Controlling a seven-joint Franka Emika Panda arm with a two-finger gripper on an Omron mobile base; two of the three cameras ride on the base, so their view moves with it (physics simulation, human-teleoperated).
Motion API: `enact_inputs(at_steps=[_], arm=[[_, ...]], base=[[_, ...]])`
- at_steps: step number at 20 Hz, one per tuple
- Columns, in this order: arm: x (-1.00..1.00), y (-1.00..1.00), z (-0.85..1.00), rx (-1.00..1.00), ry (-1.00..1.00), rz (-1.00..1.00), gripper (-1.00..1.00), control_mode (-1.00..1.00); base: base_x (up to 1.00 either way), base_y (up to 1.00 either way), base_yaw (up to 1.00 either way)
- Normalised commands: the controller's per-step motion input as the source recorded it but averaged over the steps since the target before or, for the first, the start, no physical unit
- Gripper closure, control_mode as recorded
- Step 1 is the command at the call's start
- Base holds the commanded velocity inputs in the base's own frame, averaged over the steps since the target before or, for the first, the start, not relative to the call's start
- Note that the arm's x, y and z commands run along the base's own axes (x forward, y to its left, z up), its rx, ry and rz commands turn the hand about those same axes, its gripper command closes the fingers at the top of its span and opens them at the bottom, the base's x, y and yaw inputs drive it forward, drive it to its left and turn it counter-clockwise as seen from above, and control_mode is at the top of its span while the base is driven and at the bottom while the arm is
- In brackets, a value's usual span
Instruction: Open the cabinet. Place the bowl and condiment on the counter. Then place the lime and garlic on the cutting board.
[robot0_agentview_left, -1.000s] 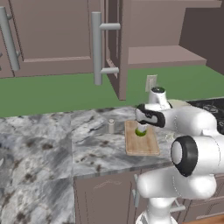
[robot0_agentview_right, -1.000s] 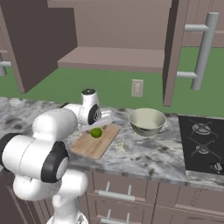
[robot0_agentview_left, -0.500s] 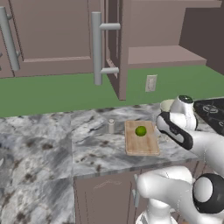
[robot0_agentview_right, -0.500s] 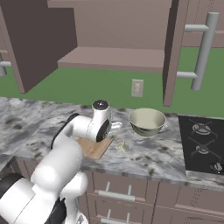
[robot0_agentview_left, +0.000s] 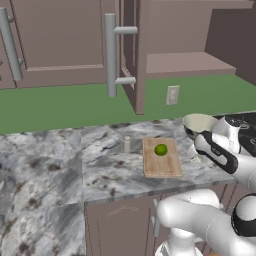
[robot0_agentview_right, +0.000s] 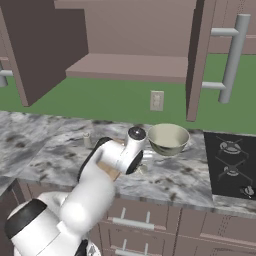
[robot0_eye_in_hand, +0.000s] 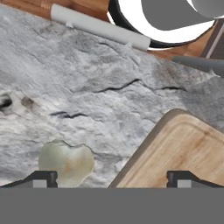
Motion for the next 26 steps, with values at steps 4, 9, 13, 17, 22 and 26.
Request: enact_inputs(at_steps=[4, 9, 13, 17, 22, 26], arm=[[0.31, -0.16, -0.09, 0.00, 0.02, 0.00, -1.00, -1.00], [0.16, -0.04, -0.21, 0.00, 0.03, 0.00, -1.00, -1.00], [0.16, -0.02, -0.36, 0.00, 0.07, 0.00, -1.00, -1.00], [0.16, -0.01, -0.36, 0.00, 0.06, 0.00, -1.00, -1.00], [0.03, -0.13, -0.28, 0.00, 0.01, 0.00, -1.00, -1.00], [0.07, -0.16, -0.26, 0.00, 0.00, 0.00, -1.00, -1.00]], base=[[0.00, 0.00, 0.00], [0.00, 0.00, 0.00], [0.00, 0.00, 0.00], [0.00, 0.00, 0.00], [0.00, 0.00, 0.00], [0.00, 0.00, 0.00]])
